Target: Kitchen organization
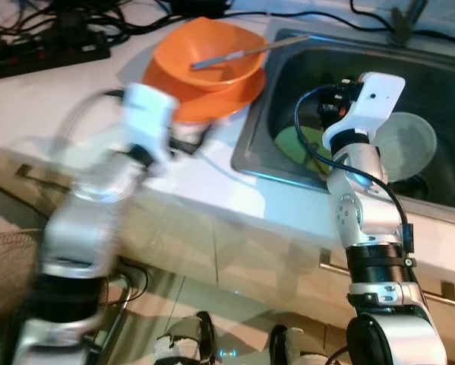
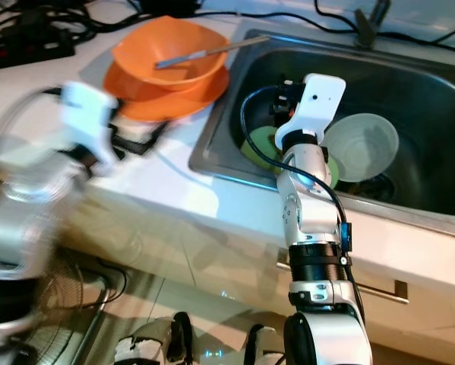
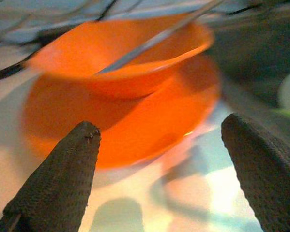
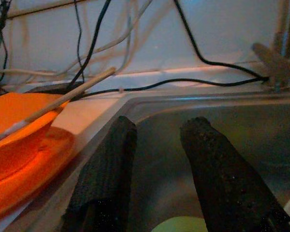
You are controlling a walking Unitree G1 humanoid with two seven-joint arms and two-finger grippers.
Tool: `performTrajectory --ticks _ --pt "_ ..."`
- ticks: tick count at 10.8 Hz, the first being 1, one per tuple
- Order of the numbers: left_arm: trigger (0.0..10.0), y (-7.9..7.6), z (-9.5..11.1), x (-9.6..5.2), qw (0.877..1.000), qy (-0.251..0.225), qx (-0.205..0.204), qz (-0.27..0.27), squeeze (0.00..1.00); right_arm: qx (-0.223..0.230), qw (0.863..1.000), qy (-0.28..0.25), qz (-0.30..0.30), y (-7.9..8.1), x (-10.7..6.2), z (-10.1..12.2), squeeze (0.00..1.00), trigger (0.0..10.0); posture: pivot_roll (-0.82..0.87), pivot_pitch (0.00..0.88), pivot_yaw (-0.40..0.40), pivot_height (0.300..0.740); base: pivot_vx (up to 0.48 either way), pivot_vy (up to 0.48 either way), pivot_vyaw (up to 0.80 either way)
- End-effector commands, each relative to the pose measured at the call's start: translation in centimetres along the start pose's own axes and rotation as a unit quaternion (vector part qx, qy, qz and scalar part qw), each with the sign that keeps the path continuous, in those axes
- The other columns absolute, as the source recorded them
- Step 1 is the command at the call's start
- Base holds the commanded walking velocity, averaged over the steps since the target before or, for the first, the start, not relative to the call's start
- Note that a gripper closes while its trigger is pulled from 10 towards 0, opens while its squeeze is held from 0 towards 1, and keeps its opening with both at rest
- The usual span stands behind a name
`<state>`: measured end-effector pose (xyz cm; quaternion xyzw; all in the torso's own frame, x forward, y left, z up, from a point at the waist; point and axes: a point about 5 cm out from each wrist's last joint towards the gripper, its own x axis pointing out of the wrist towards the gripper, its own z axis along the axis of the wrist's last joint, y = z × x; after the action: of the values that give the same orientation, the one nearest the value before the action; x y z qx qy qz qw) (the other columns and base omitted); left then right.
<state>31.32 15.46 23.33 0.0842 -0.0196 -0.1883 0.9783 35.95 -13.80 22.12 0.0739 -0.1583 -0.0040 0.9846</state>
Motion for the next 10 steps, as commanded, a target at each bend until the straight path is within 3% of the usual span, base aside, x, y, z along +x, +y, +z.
performTrajectory --ticks 1,5,7,10 --pt "10.0 0.5 0.5 0.0 1.000 0.005 0.002 0.014 0.00 0.005 1.000 -0.010 0.008 0.5 0.3 0.4 0.00 10.0 0.11 0.128 0.038 0.740 0.000 0.000 0.00" --pt "10.0 2.1 0.2 2.9 0.999 0.028 -0.031 0.024 0.00 0.007 1.000 -0.016 0.004 0.4 0.4 0.3 0.00 10.0 0.08 0.122 0.047 0.740 0.000 0.000 0.00" --pt "10.0 3.4 -0.7 5.2 0.997 0.056 -0.044 0.039 0.00 0.007 1.000 -0.017 0.005 0.4 0.3 0.3 0.00 10.0 0.07 0.123 0.051 0.740 0.000 0.000 0.00" --pt "10.0 3.9 -0.3 7.2 0.998 0.062 -0.019 0.026 0.00 0.007 1.000 -0.017 0.002 0.4 0.0 0.2 0.00 10.0 0.06 0.135 0.063 0.740 0.000 0.000 0.00"
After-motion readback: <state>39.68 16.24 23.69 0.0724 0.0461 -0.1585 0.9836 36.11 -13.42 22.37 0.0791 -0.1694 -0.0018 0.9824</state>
